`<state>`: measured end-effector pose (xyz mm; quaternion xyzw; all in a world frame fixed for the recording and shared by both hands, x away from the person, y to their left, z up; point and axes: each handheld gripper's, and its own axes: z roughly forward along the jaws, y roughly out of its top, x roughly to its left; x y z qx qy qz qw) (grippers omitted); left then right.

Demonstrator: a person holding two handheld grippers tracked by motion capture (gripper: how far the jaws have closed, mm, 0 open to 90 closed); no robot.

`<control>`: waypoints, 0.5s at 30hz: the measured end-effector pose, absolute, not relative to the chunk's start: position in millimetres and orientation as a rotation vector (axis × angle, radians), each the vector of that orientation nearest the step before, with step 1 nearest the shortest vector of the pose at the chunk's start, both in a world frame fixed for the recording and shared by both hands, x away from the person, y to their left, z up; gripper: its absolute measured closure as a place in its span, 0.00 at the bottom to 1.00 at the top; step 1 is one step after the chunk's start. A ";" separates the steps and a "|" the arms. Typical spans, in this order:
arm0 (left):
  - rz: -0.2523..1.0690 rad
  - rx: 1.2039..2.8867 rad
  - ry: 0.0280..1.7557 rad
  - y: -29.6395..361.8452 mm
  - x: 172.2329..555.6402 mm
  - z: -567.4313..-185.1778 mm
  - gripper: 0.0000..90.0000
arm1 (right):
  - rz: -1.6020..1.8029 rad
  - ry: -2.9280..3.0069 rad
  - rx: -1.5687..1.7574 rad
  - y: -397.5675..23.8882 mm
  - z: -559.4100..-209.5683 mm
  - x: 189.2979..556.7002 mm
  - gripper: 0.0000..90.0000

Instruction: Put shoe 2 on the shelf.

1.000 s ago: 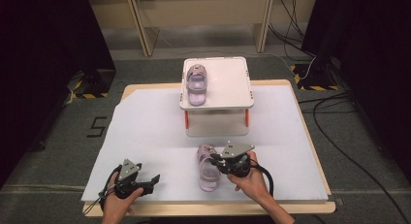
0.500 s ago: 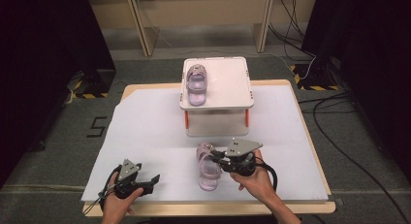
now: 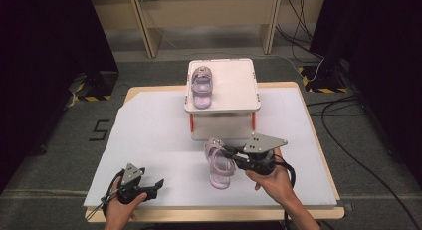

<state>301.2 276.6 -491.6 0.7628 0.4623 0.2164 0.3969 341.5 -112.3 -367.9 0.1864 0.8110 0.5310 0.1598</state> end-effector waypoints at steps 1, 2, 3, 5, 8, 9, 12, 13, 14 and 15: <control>0.549 1.935 1.171 276.8 301.3 -491.7 0.17 | 1.526 2.309 0.534 -114.2 -363.6 341.0 0.94; 0.549 1.936 1.172 276.9 301.4 -491.8 0.17 | 1.532 2.296 0.529 -116.4 -359.6 341.0 0.94; 0.548 1.934 1.174 277.0 301.5 -491.9 0.17 | 1.538 2.286 0.525 -118.0 -356.4 341.1 0.94; 0.547 1.937 1.177 277.4 301.9 -492.6 0.17 | 1.547 2.265 0.517 -122.5 -347.9 341.2 0.94; 0.547 1.936 1.180 277.6 302.0 -492.6 0.17 | 1.548 2.249 0.504 -127.3 -337.3 343.0 0.94; 0.547 1.936 1.180 277.6 301.9 -492.6 0.17 | 1.546 2.246 0.496 -128.8 -333.5 344.0 0.94; 0.547 1.936 1.182 277.8 302.0 -492.8 0.17 | 1.539 2.232 0.487 -132.8 -322.1 347.2 0.94; 0.548 1.935 1.181 277.8 301.9 -492.8 0.17 | 1.542 2.224 0.490 -134.1 -318.3 348.9 0.94; 0.548 1.937 1.181 277.8 301.7 -492.6 0.17 | 1.537 2.220 0.493 -135.7 -314.3 350.8 0.94; 0.549 1.936 1.180 277.8 301.6 -492.4 0.17 | 1.546 2.212 0.492 -136.8 -310.8 353.1 0.94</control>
